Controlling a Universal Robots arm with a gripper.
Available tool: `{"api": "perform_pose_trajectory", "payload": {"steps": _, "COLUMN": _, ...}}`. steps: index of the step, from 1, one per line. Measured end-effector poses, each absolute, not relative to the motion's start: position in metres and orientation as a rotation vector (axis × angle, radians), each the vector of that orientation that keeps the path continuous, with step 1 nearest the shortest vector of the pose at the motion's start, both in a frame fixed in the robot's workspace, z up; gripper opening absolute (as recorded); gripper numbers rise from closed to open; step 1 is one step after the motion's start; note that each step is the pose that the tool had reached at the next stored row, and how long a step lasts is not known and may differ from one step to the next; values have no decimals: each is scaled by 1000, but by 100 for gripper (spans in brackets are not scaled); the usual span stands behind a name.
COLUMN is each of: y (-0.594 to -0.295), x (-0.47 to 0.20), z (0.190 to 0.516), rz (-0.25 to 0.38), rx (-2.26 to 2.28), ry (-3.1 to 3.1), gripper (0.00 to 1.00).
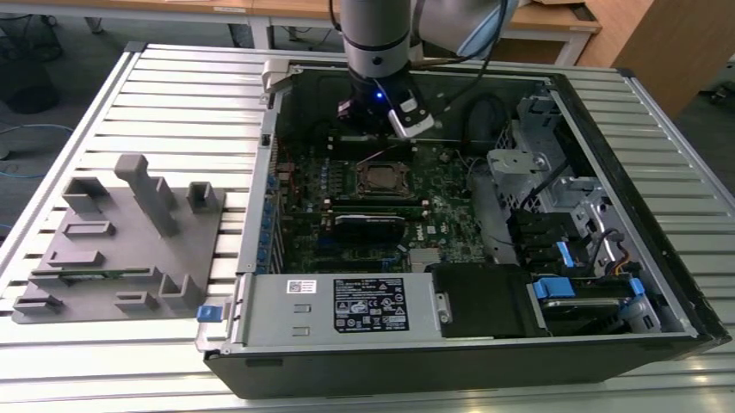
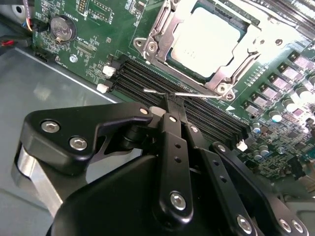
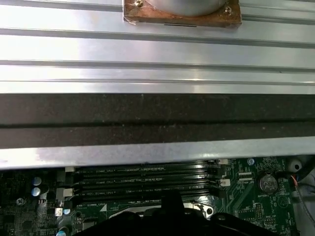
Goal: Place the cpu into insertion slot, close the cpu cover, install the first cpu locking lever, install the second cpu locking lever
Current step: 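Install the first cpu locking lever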
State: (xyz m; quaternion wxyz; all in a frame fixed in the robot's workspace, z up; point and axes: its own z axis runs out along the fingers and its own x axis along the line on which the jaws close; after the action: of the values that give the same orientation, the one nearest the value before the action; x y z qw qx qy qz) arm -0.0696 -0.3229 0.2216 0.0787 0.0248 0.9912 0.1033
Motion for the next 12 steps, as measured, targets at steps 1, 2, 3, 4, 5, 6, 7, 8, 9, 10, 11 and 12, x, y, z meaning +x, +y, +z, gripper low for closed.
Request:
{"api": "perform_pose_trajectory", "payload": {"steps": 1, "y": -323, "x": -70, "z": 221, "rz": 310, "rx": 76, "ry": 2967, "gripper": 11}}
{"api": "perform_pose_trajectory", "payload": {"steps": 2, "y": -323, "x": -70, "z": 220, "rz": 311, "rx": 77, "ry": 2966, "gripper": 11}}
{"api": "perform_pose_trajectory", "payload": {"steps": 3, "y": -323, "x": -70, "z": 219, "rz": 311, "rx": 78, "ry": 2966, "gripper": 11}}
{"api": "perform_pose_trajectory", "payload": {"steps": 4, "y": -323, "x": -70, "z": 218, "rz": 310, "rx": 80, "ry": 2965, "gripper": 11}}
{"api": "perform_pose_trajectory", "payload": {"steps": 5, "y": -323, "x": -70, "z": 218, "rz": 310, "rx": 82, "ry": 2965, "gripper": 11}}
{"api": "perform_pose_trajectory", "payload": {"steps": 6, "y": -323, "x": -70, "z": 217, "rz": 310, "rx": 84, "ry": 2964, "gripper": 11}}
{"api": "perform_pose_trajectory", "payload": {"steps": 7, "y": -323, "x": -70, "z": 216, "rz": 310, "rx": 87, "ry": 2964, "gripper": 11}}
{"api": "perform_pose_trajectory", "payload": {"steps": 8, "y": -323, "x": -70, "z": 216, "rz": 309, "rx": 89, "ry": 2963, "gripper": 11}}
{"api": "perform_pose_trajectory", "payload": {"steps": 9, "y": -323, "x": -70, "z": 216, "rz": 309, "rx": 91, "ry": 2963, "gripper": 11}}
{"api": "perform_pose_trajectory", "payload": {"steps": 10, "y": -323, "x": -70, "z": 215, "rz": 309, "rx": 93, "ry": 2963, "gripper": 11}}
{"api": "perform_pose_trajectory", "payload": {"steps": 11, "y": -324, "x": -70, "z": 215, "rz": 309, "rx": 95, "ry": 2962, "gripper": 11}}
{"api": "perform_pose_trajectory", "payload": {"steps": 12, "y": -324, "x": -70, "z": 214, "rz": 308, "rx": 100, "ry": 2960, "gripper": 11}}
